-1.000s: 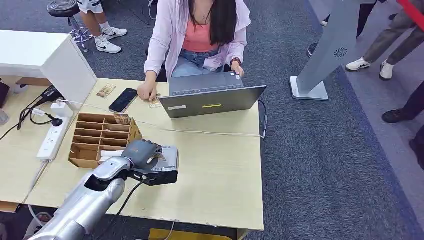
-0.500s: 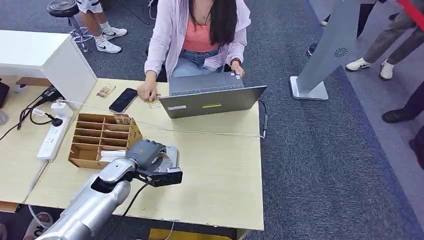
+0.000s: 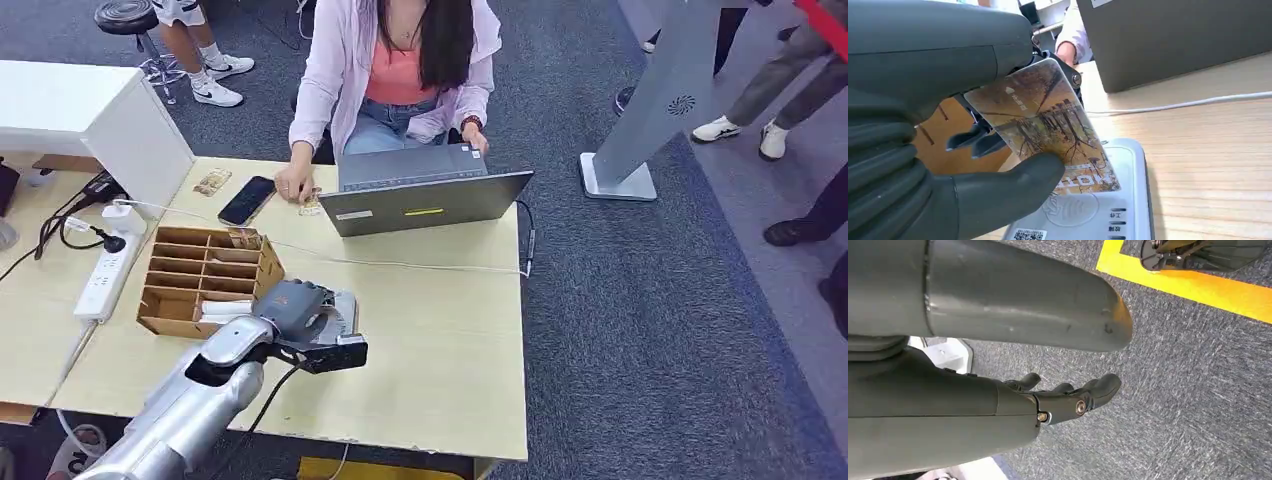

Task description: Pass the card to the sensor for recognition and then transmit it.

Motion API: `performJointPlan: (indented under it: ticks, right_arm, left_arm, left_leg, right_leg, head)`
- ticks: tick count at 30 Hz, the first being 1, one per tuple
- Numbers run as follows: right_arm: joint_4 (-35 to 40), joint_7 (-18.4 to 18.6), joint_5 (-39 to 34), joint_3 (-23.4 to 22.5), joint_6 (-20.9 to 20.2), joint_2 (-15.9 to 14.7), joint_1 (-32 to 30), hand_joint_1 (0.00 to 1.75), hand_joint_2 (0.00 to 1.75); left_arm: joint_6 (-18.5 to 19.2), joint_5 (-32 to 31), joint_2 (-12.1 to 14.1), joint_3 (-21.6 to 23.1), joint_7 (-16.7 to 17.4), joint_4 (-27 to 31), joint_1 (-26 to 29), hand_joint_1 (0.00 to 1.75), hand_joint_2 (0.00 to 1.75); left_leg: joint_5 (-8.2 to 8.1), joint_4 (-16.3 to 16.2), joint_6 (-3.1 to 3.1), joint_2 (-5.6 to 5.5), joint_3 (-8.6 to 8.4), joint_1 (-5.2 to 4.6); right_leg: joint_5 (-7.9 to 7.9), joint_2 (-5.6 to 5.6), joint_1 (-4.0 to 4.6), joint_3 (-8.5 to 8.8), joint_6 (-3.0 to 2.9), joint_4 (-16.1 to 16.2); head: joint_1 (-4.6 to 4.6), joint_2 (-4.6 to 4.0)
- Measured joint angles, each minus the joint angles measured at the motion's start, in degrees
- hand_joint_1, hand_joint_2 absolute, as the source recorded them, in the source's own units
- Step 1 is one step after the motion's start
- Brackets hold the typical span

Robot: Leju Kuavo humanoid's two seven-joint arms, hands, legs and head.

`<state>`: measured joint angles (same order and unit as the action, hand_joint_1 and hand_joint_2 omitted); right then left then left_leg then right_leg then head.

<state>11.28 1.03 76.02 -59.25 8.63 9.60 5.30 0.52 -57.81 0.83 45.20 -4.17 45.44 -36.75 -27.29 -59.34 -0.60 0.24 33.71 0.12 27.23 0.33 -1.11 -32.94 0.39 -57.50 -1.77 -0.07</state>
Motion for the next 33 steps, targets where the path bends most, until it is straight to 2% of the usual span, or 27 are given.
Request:
performJointPlan:
  ticks: [2, 6, 10, 14, 19, 33]
  right_arm:
    - [0.0, 0.0, 0.0, 0.0, 0.0, 0.0, 0.0, 0.0, 0.0]
    - [0.0, 0.0, 0.2, 0.0, 0.0, 0.0, 0.0, 0.0, 0.0]
    - [0.0, -0.1, 1.0, 0.1, -0.1, 0.0, 0.0, 0.0, 0.0]
    - [0.0, -0.1, 1.4, 0.1, -0.1, 0.0, 0.0, 0.0, 0.0]
    - [0.0, -0.1, 1.4, 0.1, 0.0, 0.0, 0.0, 0.0, 0.0]
    - [0.0, -0.1, 1.9, 0.1, -0.1, 0.0, 0.0, 0.0, 0.0]
  left_arm:
    - [-1.7, -0.8, 0.1, 0.0, 0.6, 0.0, 0.0, 1.75, 1.75]
    - [-8.8, -4.2, 0.2, -0.9, 3.3, 1.0, 0.0, 1.75, 1.75]
    - [-19.2, -10.1, 0.8, -4.8, 5.9, 5.3, -0.3, 1.75, 1.75]
    - [-20.4, -12.4, 1.5, -10.2, 5.2, 8.7, -1.4, 1.75, 1.75]
    - [-21.8, -14.3, 1.7, -14.1, 4.0, 9.5, -1.4, 1.75, 1.75]
    - [-23.1, -16.3, 1.0, -20.0, 3.2, 10.5, -1.9, 1.75, 1.75]
  left_leg:
    - [0.0, 0.0, 0.0, 0.0, 0.0, 0.0]
    - [0.0, 0.0, 0.0, 0.0, 0.0, 0.0]
    - [0.0, 0.0, 0.0, 0.0, 0.01, 0.01]
    - [0.0, 0.0, 0.0, 0.02, 0.0, 0.01]
    - [0.02, 0.0, 0.02, -0.02, 0.01, 0.01]
    - [0.02, 0.0, 0.02, -0.02, 0.01, 0.01]
  right_leg:
    - [0.0, 0.0, 0.0, 0.0, 0.0, 0.0]
    - [0.0, 0.0, 0.01, 0.0, 0.0, 0.0]
    - [0.0, 0.0, 0.01, 0.0, 0.0, 0.0]
    - [0.0, 0.01, 0.01, 0.0, 0.0, 0.0]
    - [0.0, -0.05, 0.01, 0.01, 0.0, 0.0]
    - [0.0, -0.04, 0.01, 0.0, 0.0, 0.0]
  head:
    - [0.0, 0.0]
    - [0.0, 0.0]
    - [0.0, 0.0]
    - [0.0, 0.0]
    - [0.0, 0.0]
    - [-0.02, 0.0]
